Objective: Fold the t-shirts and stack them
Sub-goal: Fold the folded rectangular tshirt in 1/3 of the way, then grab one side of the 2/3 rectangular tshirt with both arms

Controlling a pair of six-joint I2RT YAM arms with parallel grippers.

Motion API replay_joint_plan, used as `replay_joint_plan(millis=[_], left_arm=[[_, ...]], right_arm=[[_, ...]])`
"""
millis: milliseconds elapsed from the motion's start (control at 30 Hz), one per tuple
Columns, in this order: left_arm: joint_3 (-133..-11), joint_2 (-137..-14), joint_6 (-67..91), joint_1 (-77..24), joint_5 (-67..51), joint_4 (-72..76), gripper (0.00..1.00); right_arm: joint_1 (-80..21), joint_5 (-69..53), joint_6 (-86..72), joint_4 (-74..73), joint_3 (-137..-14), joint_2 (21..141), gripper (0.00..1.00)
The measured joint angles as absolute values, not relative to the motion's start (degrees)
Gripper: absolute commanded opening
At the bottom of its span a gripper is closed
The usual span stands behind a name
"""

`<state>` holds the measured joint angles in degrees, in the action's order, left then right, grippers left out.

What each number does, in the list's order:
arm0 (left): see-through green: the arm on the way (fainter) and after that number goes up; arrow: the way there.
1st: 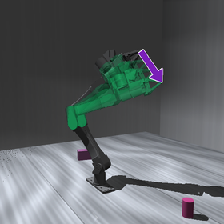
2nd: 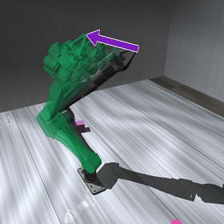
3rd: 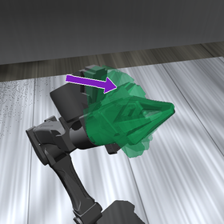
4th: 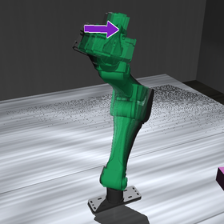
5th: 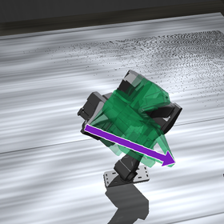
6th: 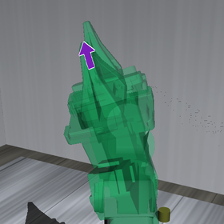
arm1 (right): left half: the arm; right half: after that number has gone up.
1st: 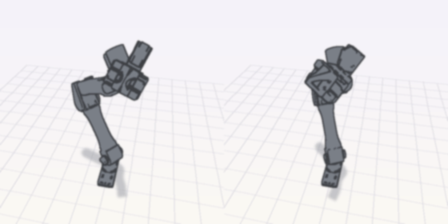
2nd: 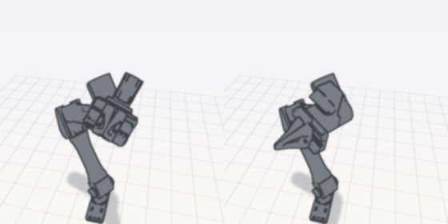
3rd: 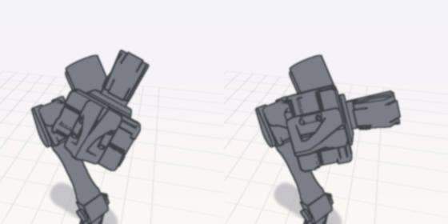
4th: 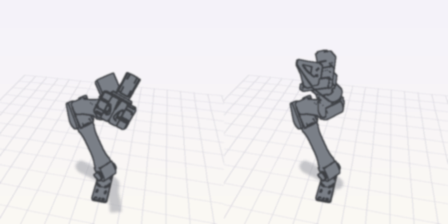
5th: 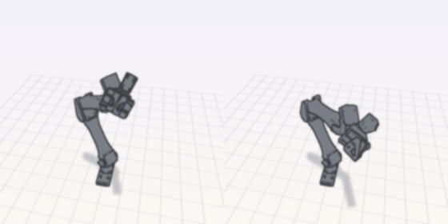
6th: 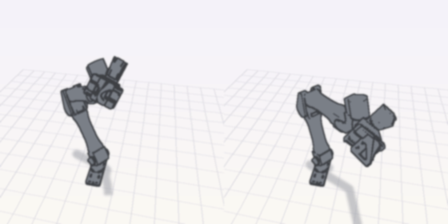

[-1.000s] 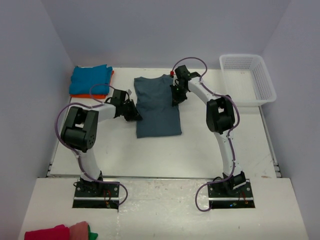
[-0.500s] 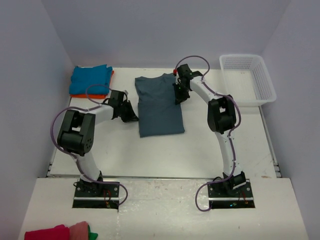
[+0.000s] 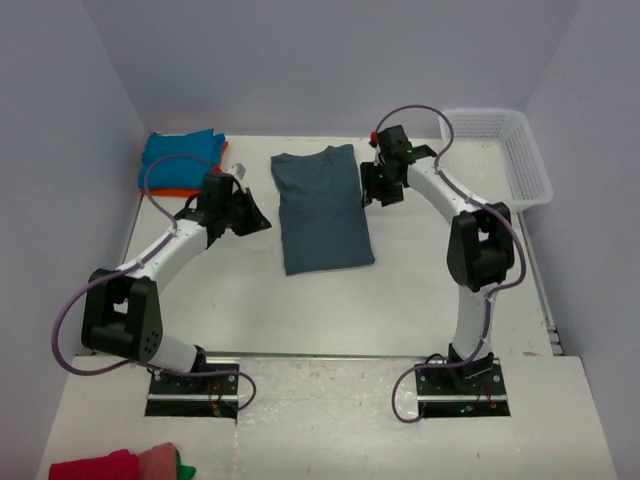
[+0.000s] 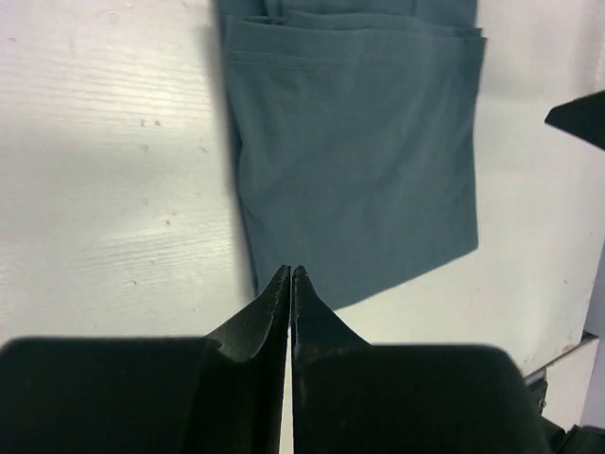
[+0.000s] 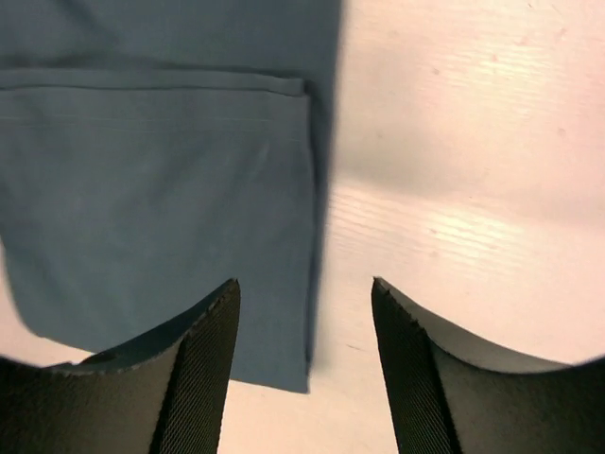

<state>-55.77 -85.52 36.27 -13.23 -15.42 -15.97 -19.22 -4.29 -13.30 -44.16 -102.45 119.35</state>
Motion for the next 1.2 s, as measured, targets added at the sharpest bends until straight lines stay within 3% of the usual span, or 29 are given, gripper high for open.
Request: replay_joint_plan(millis=[200,367,800,933,1200], left_arm=[[-48.2,-78.3,35.8,-14.7,-20.1,-15.4,0.2],[-42.0,-77.9,35.9,-14.7,-24.8,-14.7,0.28],[-38.7,-77.9,36.8,-14.7,-30.4,-9.1,0.31],[-38.7,-77.9,36.8,-14.7,-30.8,-8.8,0.31],[-38.7,-77.9,36.8,-14.6,-29.8,-9.3,0.31]], right_arm=[[-19.4,-10.9,-18.5,-35.6,-76.9,100.6,0.72],[-19.6,-15.6,-21.8,-29.2,-63.5,97.5,0.75],[-19.6,-19.6,-26.7,-19.0,-56.3,97.7,0.71],[-19.5,-19.4,-28.2,-17.5,-55.6,98.9,0.65],[-19.5,-17.6,-30.9,-14.6,-54.1,99.4,0.3]])
